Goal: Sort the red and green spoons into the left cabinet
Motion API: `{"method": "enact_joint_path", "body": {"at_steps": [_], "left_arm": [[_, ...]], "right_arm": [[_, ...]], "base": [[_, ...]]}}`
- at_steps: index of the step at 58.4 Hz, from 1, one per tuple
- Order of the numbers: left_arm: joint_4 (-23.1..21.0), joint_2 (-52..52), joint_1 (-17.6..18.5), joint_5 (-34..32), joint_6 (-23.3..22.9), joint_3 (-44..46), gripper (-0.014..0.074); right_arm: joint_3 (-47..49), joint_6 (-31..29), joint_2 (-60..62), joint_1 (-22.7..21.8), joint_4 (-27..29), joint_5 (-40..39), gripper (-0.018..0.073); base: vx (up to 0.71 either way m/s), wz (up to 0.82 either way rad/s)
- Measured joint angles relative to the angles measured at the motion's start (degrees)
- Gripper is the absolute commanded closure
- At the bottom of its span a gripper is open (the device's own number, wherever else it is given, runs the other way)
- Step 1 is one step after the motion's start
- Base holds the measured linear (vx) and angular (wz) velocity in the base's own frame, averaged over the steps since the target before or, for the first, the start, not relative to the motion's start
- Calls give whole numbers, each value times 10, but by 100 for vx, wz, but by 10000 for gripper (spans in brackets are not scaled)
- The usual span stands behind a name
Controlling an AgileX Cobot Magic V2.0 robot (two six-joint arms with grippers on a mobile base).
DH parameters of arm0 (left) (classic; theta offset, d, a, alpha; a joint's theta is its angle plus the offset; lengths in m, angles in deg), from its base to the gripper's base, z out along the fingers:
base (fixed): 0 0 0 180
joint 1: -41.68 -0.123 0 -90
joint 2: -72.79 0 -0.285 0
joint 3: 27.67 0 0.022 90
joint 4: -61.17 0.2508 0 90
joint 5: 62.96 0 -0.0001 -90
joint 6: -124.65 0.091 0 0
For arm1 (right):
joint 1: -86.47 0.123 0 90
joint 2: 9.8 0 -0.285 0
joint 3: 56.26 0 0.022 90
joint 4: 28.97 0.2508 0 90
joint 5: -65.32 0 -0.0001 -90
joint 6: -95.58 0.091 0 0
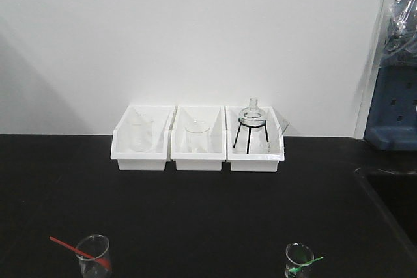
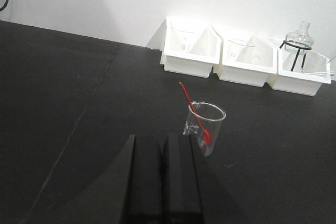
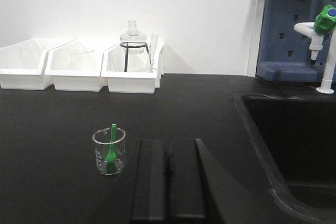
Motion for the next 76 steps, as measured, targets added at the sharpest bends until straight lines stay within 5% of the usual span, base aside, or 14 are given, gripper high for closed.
{"method": "enact_joint_path", "body": {"at_steps": [47, 76], "left_arm": [[0, 0, 0, 0, 0, 0, 603], [-3, 0, 0, -64, -1, 0, 603]], "right_arm": [[0, 0, 0, 0, 0, 0, 568], [0, 0, 0, 0, 1, -16, 568]], "base": [[0, 0], [0, 0]]}}
